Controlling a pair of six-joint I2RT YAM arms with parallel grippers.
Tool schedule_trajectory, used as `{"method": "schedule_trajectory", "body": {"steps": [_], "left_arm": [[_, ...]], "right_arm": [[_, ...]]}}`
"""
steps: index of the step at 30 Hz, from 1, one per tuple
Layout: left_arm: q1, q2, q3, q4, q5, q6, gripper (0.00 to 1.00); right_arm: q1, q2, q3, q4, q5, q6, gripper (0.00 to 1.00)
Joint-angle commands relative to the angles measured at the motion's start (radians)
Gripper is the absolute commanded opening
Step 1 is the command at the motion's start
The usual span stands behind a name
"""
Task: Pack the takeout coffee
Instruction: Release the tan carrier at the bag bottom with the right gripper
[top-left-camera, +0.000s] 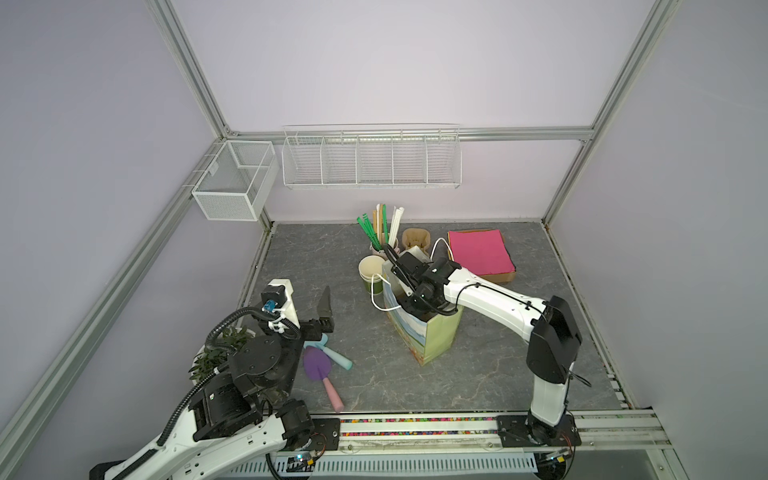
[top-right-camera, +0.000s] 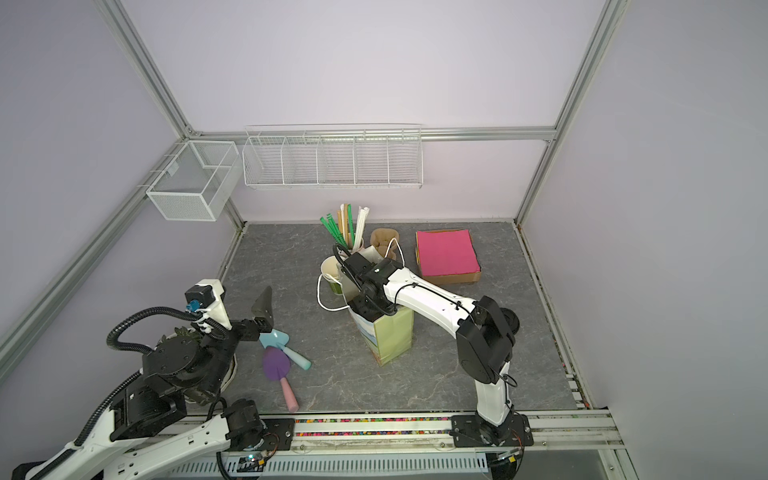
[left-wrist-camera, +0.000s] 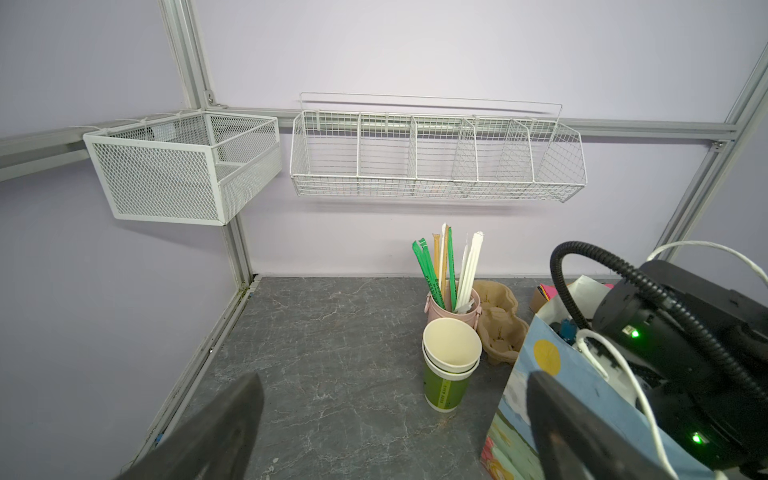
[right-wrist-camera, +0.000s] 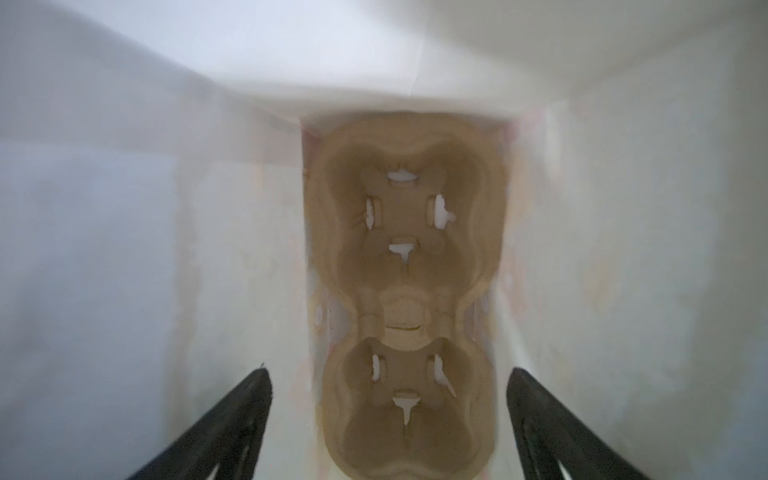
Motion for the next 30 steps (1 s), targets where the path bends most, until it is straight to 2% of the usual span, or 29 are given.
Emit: {"method": "schedule_trajectory", "body": {"steps": [1,20,30], "left_arm": [[0.004,0.006,0.007,-0.017,0.009,-0.004,0.99],[0.004,0.033,0.008,-0.016,0.028,-0.003,0.99],[0.004,0.045,0.01,-0.023,0.049,-0.006,0.99]], "right_arm": [[0.003,-0.042,0.044,-0.022,0.011,0.003,0.89],[0.024,-0.092,0.148,-0.074,0.009,-0.04,0.88],[0.022,-0.085,0.131,-0.073,0.001,-0.041,0.88]]}}
